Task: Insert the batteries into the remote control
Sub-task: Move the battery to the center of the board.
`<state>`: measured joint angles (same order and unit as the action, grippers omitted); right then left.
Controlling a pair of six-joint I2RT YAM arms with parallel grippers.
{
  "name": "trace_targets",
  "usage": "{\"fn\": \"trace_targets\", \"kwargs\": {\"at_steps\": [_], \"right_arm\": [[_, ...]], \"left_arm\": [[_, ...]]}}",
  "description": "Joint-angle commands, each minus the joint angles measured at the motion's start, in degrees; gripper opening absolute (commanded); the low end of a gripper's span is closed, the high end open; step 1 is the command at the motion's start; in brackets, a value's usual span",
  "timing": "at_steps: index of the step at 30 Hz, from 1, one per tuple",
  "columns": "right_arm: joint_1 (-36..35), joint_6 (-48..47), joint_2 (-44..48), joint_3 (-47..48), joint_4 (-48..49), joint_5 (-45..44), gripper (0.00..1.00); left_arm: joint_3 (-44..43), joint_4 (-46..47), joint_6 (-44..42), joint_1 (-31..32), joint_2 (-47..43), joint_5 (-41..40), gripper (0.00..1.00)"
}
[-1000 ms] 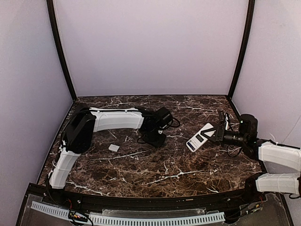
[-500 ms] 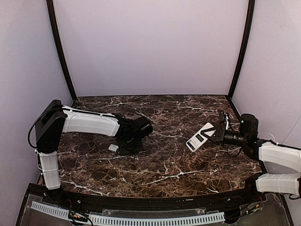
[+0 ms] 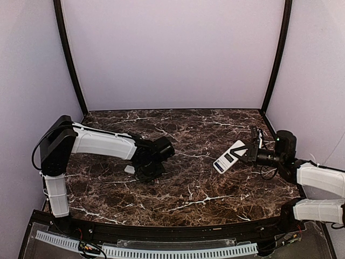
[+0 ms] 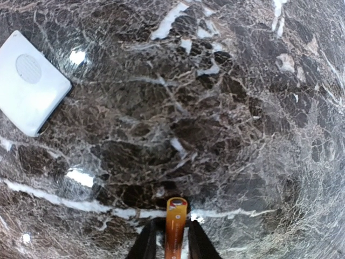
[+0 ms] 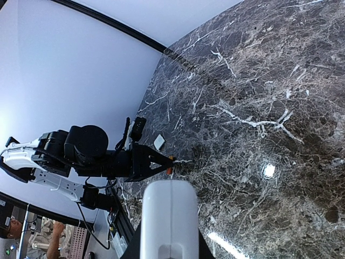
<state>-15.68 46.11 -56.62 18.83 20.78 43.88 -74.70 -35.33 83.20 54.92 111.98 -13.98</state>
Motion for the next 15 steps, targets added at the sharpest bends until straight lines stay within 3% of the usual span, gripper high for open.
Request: {"fn": "trace_targets", "kwargs": {"at_steps": [1,4,7,11,15], "right_arm": [[0.3,-0.8,0.7,1.5,1.9,0.7,0.0],[0.3,-0.8,0.3,1.6,2.1,0.8,0.0],[0.3,-0.9,0.2,1.5,2.4,0.8,0.0],[0.3,-0.1,0.1,0.9,4.1,0.2,0.0],[0.2,2.2,0.0,-0.2,7.7,-1.0,0.0]], "left_arm": [[0.5,-1.6,2.1,0.3,0.6,1.5,0.26],[-0.1,-1.9,1.2,0.3,0.5,1.5,0.36],[-0.8,-2.0,-1.0,0.3,-0.3,0.8,0.38],[-0.9,-0.8,-5.9,0.4,-4.7,-2.9,0.47],[-0.7,3.1,-26.2,0.2,-12.0,-10.3,0.79]]}}
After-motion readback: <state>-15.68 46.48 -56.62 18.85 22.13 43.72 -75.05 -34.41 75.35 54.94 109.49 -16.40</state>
